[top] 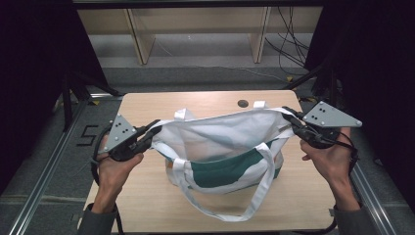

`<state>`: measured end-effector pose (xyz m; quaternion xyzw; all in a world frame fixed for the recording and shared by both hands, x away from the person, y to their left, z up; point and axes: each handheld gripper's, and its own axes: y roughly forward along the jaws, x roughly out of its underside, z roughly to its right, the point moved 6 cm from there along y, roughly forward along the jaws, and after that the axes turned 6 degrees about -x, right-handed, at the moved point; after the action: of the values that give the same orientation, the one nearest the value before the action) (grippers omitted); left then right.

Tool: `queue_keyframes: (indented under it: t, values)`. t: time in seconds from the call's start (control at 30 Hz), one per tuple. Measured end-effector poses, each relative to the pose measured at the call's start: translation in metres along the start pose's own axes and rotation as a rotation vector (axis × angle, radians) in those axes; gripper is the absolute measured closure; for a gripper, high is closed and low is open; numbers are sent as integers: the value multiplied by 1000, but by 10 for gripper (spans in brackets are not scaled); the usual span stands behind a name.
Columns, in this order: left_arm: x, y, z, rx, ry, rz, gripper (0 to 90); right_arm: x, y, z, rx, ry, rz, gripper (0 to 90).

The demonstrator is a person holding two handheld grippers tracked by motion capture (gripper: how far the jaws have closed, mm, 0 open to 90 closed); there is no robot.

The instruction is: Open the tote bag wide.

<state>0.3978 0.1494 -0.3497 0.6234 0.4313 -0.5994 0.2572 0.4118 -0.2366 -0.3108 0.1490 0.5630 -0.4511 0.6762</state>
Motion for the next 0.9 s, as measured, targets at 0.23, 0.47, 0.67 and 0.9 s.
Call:
queue_keyframes:
  t: [0.23,0.47,0.67,0.9]
  values:
    - [10,29,-11,-23,-57,-25,824,10,22,10,26,15,-45,882]
    - [15,70,-27,-40,-110,-55,831,20,51,33,54,148,-74,724]
    - [17,84,-32,-53,-134,-52,829,23,45,48,105,273,-48,420]
    - [22,88,-32,-64,-148,-71,842,4,6,33,-53,361,64,458]
